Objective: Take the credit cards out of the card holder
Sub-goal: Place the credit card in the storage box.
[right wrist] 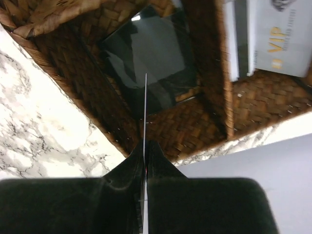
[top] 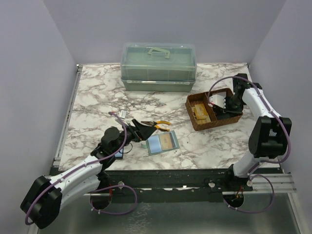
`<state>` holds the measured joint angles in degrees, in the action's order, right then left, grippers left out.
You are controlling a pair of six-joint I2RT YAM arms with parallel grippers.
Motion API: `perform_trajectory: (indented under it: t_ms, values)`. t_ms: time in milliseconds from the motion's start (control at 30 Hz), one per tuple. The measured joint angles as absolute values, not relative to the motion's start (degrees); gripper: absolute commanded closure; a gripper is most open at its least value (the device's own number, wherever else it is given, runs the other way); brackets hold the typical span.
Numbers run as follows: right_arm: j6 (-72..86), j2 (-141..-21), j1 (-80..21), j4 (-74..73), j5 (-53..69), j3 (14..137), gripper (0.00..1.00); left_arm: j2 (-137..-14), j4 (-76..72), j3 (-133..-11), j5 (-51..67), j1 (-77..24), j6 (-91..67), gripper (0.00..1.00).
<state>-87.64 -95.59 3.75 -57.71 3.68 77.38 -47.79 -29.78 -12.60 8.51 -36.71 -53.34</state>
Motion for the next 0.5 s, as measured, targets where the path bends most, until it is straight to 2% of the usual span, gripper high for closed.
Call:
perform_trajectory:
  t_ms: [100, 233, 300, 500]
  values:
    - [-90.0, -96.1, 3.7, -56.2, 2.5, 74.5, 0.92, -47.6, -29.7, -12.4, 8.5, -36.7, -53.3, 0.15]
    - [-92.2, -96.2, 3.7, -54.0, 0.8, 72.2, 0.77, -47.8, -29.6, -12.4, 8.5, -36.7, -53.3, 0.15]
    - [-93.0, -96.2, 3.7, -52.9, 0.2, 71.1, 0.73, -48.2, -29.6, -12.4, 8.5, -36.7, -53.3, 0.15]
    - [-91.4, -96.6, 3.7, -47.2, -0.5, 70.6, 0.72, -50.1, -29.6, -12.4, 8.5, -36.7, -53.3, 0.13]
